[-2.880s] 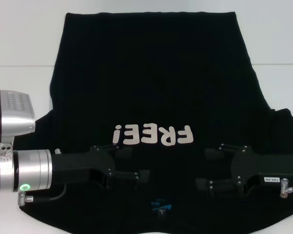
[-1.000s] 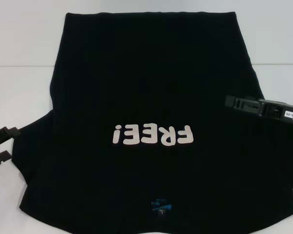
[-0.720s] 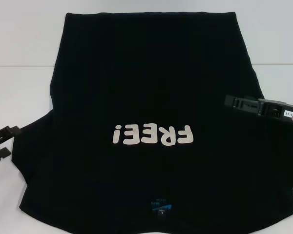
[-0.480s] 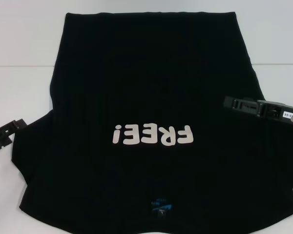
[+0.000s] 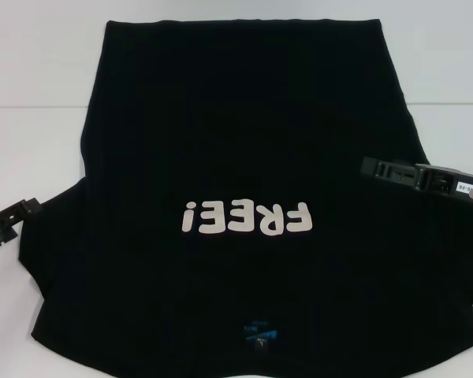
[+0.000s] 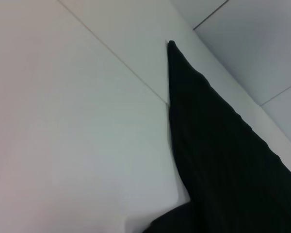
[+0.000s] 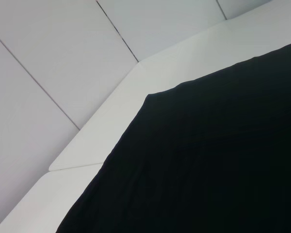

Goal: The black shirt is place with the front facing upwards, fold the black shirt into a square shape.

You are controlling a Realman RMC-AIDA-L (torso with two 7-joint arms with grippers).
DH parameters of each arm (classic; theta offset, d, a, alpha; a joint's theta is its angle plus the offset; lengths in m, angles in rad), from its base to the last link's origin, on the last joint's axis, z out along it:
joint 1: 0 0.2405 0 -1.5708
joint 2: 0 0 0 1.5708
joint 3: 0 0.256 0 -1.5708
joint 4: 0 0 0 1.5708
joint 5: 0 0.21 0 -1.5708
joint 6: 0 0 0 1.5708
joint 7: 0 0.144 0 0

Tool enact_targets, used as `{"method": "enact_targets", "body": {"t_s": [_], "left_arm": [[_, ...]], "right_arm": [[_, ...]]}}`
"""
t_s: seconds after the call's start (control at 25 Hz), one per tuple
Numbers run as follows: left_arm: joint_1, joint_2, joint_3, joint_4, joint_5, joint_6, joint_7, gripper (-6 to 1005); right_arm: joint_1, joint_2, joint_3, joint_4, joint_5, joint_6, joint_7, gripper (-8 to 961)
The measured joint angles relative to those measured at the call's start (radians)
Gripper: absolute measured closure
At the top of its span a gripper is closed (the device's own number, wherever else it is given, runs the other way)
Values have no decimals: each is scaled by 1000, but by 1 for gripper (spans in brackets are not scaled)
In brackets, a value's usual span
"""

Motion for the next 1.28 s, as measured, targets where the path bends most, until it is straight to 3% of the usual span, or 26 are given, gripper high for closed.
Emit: {"method": "enact_targets", "body": {"t_s": [1.28], "left_arm": [[8,-3,10,-20,22,-16,-6,128]], "right_arm": [[-8,-1,1,-1,4,-6,0,9]]}}
